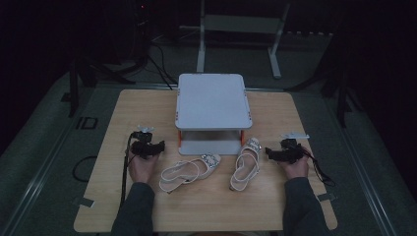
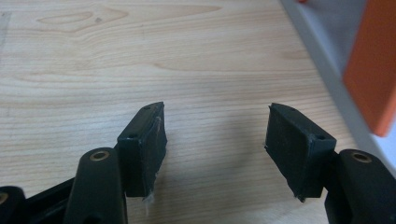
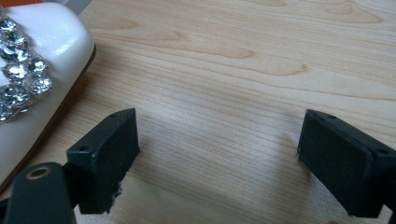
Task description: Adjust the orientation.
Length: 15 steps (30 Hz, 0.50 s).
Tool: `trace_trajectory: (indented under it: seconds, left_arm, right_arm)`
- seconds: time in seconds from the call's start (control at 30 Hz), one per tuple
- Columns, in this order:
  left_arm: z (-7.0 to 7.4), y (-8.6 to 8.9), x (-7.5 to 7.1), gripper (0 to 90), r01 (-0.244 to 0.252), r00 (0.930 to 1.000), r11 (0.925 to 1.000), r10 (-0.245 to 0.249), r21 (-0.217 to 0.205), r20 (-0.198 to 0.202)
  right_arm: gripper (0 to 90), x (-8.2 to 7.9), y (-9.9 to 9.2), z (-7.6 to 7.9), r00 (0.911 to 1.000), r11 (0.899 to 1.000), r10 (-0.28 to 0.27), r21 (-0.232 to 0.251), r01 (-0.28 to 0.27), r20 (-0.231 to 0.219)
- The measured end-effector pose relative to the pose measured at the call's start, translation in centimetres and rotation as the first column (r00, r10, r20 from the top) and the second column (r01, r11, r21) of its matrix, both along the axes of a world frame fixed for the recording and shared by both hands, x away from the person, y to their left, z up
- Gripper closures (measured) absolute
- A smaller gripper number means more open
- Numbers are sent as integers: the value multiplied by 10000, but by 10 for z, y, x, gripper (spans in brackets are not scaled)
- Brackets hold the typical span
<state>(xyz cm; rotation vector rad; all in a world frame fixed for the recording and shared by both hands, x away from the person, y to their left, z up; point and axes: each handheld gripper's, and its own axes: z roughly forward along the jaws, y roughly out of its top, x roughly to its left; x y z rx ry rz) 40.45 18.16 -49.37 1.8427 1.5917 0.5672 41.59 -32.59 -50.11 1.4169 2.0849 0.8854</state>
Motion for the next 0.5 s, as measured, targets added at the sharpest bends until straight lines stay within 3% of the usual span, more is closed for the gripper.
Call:
trace_trajectory:
  seconds: [0.17, 0.23, 0.43, 0.5]
  left_arm:
    - [12, 3, -6, 422, 397, 9986, 9978, -378, -539, 366]
    - [24, 2, -11, 442, 592, 9968, 9943, -541, -884, 584]
    - [46, 0, -21, 481, 1127, 9894, 9859, -998, -1240, 1057]
    - [55, -3, -24, 483, 1344, 9853, 9844, -1207, -1134, 1206]
  right_arm:
    - [125, 0, 0, 0, 10000, 10000, -3, 4, 3, -5]
    - [126, -1, 0, 0, 10000, 10000, 10, 2, -10, -4]
    - [126, -1, 0, 0, 10000, 10000, 11, 8, -11, -8]
    - [126, -1, 0, 0, 10000, 10000, 9, 4, -9, -4]
